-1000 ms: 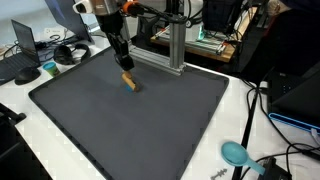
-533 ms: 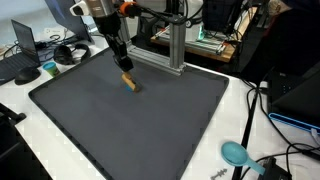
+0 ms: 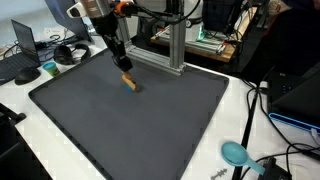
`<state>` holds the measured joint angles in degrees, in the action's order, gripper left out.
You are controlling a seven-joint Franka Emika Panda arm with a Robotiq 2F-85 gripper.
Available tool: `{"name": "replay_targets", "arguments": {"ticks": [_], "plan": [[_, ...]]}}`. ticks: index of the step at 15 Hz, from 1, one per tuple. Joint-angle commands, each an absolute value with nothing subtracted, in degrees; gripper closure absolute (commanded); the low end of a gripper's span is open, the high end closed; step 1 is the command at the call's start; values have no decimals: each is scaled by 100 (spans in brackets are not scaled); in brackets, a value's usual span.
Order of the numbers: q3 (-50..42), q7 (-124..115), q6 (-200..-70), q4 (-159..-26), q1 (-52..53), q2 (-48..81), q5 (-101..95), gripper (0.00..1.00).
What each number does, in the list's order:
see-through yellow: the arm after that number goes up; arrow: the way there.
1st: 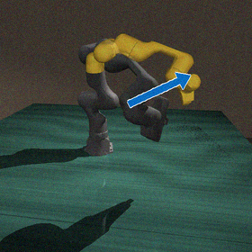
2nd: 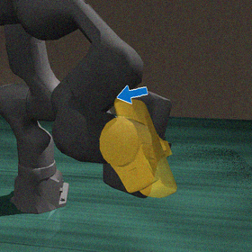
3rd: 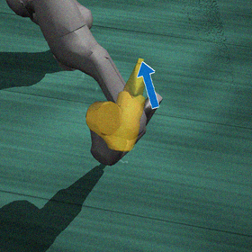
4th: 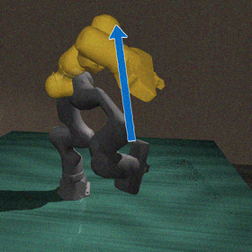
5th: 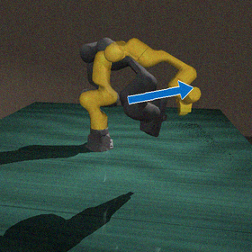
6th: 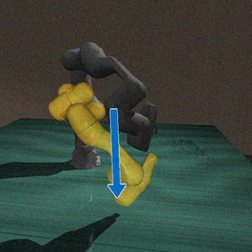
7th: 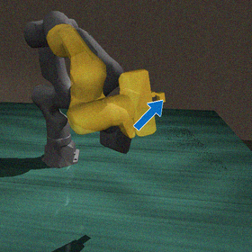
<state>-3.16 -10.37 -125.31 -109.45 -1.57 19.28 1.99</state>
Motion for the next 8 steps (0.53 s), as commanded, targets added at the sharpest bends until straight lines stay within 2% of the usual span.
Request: {"name": "replay_targets", "arguments": {"ticks": [1, 8], "plan": [[-166, -832, -12516, -10894, -186, 2541, 510, 78], [-147, -813, -12233, -10690, -169, 2724, 504, 78]]}}
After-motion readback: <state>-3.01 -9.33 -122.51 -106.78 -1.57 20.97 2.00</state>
